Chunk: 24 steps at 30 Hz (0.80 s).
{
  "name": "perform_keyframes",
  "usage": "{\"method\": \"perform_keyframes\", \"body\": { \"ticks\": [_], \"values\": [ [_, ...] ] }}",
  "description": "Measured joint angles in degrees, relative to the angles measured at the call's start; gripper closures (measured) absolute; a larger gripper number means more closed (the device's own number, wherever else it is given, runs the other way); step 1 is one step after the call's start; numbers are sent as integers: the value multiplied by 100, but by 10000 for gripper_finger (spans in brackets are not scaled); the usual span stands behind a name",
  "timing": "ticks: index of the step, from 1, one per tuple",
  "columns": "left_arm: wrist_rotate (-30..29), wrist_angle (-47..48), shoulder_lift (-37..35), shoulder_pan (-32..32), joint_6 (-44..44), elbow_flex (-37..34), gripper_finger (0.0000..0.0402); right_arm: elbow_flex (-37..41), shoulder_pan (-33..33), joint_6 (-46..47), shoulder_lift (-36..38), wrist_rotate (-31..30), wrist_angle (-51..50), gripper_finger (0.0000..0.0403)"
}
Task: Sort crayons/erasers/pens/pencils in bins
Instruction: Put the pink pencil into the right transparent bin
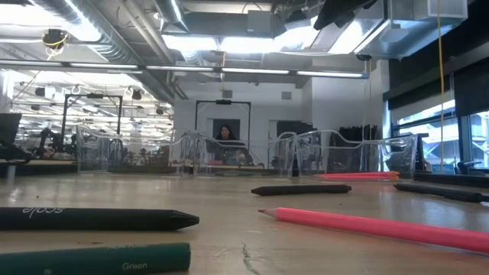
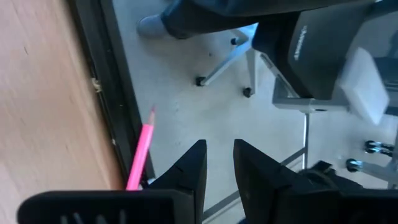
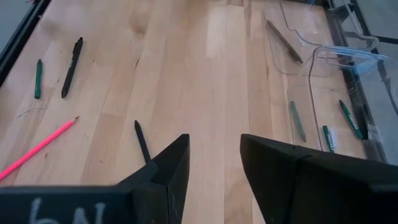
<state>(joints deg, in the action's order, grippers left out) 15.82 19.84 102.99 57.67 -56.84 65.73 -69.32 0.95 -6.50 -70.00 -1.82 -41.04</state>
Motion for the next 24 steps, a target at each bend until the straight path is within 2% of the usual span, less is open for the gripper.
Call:
{"method": "perform_keyframes", "body": {
  "ticks": [24],
  "values": [
    [120,-284,852,234,-306,2,330,-1,-2,-17,0,-5,-18,257]
  ]
}}
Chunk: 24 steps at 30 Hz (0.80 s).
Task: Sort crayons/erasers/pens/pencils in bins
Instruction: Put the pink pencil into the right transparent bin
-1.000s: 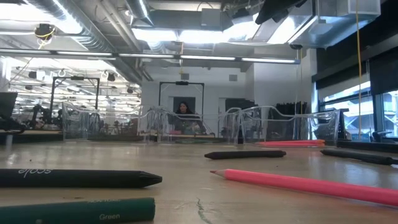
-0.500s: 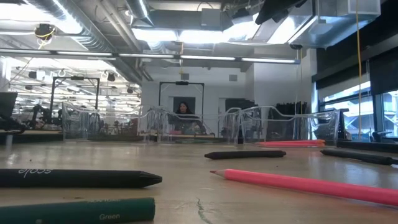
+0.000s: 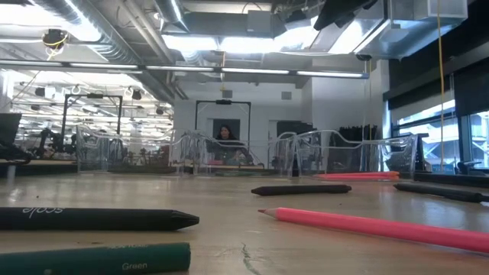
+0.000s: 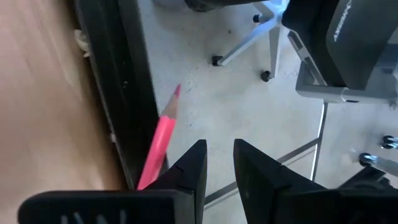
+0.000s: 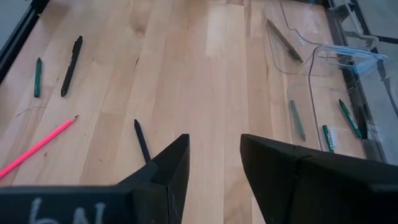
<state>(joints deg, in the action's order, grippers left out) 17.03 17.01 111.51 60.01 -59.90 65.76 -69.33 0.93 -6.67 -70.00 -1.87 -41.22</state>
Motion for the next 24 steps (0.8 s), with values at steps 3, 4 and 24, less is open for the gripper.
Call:
{"method": "perform_keyframes", "body": {
  "ticks": [3,4,24],
  "values": [
    [-84,11,3,-11,-11,0,330,1,0,-1,0,0,1,257],
    [-95,12,1,-11,-24,0,330,1,0,-1,0,0,1,257],
    [-256,437,-21,-314,-247,24,330,1,0,15,2,-2,31,257]
  ]
}}
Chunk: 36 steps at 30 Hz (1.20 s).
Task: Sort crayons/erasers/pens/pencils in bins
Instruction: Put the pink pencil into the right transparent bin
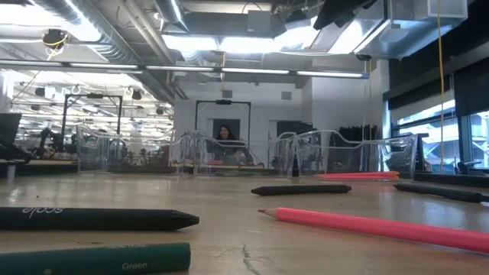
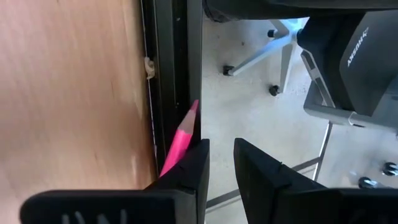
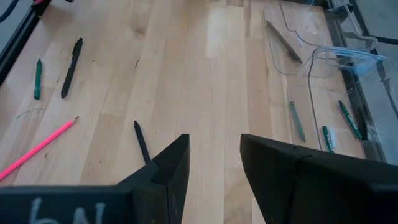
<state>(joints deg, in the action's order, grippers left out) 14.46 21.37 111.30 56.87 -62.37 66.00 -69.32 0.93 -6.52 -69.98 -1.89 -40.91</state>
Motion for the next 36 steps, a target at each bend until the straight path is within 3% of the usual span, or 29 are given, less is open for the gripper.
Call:
{"method": "perform_keyframes", "body": {
  "ticks": [6,12,18,29,36],
  "values": [
    [-50,285,-182,-137,297,-28,330,0,0,-1,-2,0,7,257],
    [-667,1355,-577,-278,394,-28,330,0,0,0,-2,2,107,257],
    [-685,1886,-744,-340,540,-28,330,0,0,2,-2,2,98,257],
    [-702,1900,-1263,25,-1096,-26,330,0,0,0,-2,2,92,257],
    [-748,1601,-1152,535,-1446,-26,330,0,0,0,-2,2,86,257]
  ]
}}
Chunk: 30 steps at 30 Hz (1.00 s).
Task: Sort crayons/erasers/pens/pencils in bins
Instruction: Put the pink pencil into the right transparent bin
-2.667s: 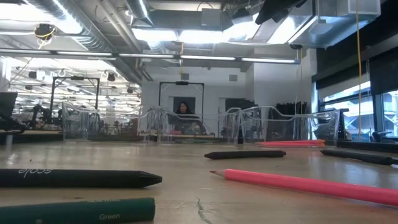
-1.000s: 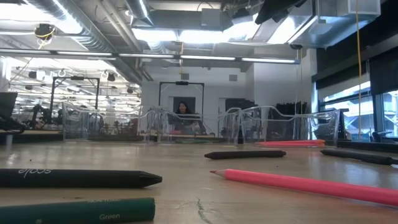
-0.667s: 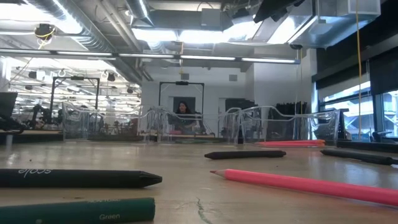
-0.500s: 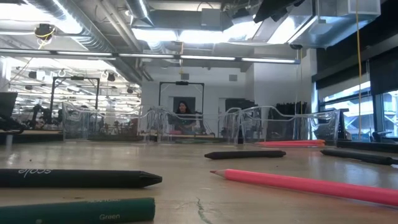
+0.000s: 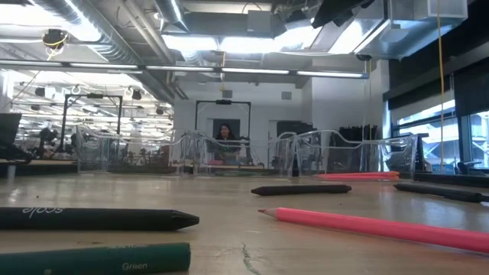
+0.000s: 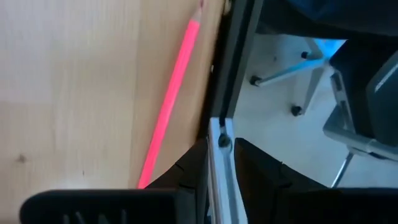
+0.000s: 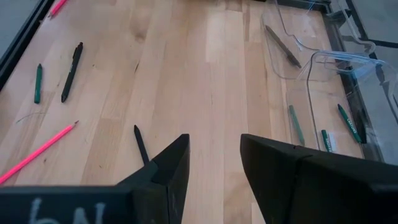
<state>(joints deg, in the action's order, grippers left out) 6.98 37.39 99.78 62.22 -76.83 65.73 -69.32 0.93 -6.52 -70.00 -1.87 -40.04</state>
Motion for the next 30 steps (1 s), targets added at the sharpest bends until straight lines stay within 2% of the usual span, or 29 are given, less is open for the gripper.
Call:
{"method": "perform_keyframes", "body": {
  "ticks": [11,19,30],
  "values": [
    [137,-178,158,107,-121,-408,330,0,0,-11,0,0,-7,257],
    [316,-1205,161,107,-120,-796,330,0,0,0,0,0,-5,257],
    [366,-1261,147,32,53,-1118,330,0,0,1,0,0,-3,257]
  ]
}}
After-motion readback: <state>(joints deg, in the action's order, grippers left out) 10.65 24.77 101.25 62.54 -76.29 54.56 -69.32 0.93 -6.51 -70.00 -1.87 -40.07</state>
